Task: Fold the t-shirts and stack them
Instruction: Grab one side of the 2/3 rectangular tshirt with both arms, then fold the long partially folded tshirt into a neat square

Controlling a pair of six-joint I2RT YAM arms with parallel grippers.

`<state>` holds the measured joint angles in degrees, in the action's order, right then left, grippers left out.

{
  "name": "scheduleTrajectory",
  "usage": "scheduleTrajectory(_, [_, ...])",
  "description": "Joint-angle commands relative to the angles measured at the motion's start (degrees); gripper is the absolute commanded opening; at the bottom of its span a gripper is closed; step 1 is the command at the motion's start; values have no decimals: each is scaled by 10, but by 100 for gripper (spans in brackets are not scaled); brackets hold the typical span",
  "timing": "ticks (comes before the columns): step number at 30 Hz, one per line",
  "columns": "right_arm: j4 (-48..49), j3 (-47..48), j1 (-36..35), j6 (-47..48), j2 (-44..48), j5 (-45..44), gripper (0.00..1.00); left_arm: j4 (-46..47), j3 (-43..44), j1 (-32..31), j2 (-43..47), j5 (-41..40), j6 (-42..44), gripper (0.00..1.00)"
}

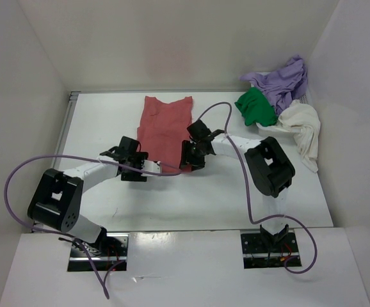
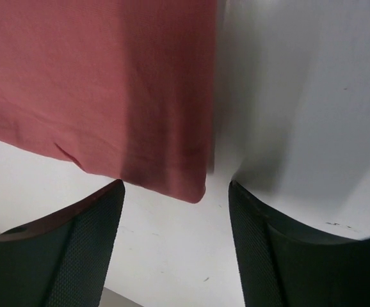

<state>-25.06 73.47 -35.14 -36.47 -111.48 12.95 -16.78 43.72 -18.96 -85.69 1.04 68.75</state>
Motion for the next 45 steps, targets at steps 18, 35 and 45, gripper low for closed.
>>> scheduleTrajectory(18, [34,-83,49,17,41,93,0,-107,27,-27,32,62,-29,0])
scheduleTrajectory(35, [-133,-249,-179,-111,378,119,0,-500,138,-183,292,156,-159,0])
scheduleTrajectory(45, [-160,-185,-101,-89,396,181,0,-461,241,-159,199,201,-281,0])
